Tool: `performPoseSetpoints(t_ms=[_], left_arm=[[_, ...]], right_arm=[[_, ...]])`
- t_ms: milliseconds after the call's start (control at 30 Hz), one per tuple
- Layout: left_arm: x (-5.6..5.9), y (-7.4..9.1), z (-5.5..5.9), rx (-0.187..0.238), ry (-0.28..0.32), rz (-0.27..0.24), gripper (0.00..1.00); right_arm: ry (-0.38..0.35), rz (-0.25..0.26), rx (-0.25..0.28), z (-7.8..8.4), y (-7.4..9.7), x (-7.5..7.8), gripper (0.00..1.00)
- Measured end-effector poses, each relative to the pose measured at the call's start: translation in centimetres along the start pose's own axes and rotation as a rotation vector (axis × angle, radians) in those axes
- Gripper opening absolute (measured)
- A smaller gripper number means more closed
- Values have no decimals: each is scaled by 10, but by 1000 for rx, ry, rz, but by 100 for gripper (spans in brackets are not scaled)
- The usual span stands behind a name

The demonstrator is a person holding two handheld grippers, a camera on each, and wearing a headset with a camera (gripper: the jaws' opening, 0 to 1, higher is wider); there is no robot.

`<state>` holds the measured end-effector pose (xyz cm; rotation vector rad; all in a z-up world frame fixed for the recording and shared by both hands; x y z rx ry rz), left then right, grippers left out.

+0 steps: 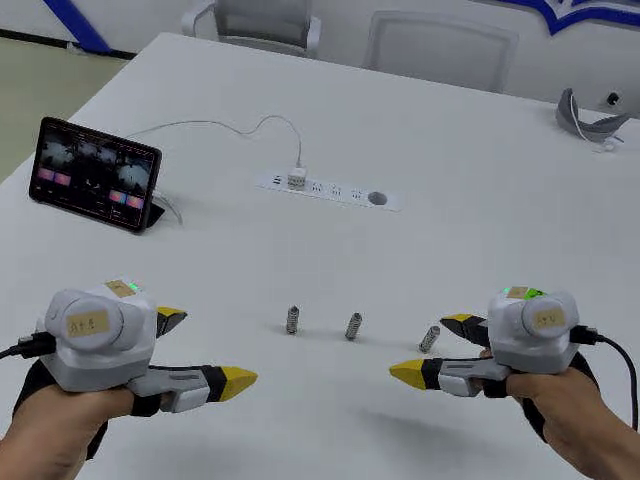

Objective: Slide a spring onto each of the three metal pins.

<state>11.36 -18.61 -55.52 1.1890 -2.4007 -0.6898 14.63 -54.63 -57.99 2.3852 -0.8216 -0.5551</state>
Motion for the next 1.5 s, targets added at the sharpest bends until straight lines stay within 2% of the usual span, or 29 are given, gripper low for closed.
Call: performPoseSetpoints(t_ms=[233, 400, 567, 833, 1033, 1500], left_arm=[[-1, -3, -1, -3, -9, 4, 81], [-1, -4, -4, -3, -14, 10, 82], [0, -6, -5, -14, -34, 19, 83], [5, -9, -7, -30, -60, 37, 83], [6, -8, -10, -12, -59, 58, 81], [-2, -4, -6, -15, -53, 57, 83]], right_arm=[[-45, 33, 21, 14, 16, -3, 79], [-91, 55, 73, 21, 27, -4, 80], [-121, 67, 89, 29, 32, -6, 81], [-145, 62, 76, 39, 31, -12, 81], [-152, 55, 78, 41, 31, -16, 82], [-151, 37, 60, 43, 28, -19, 85]])
Point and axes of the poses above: the centre of the closed fingertips' face, and the gripper's own axes: y roughly backward along the fingers, x roughly to its right, z roughly out of its underside, the point moved 10 cm from there along y, roughly backward along the fingers, and after that the axes turned 6 degrees about -z, right-handed, at the moved point
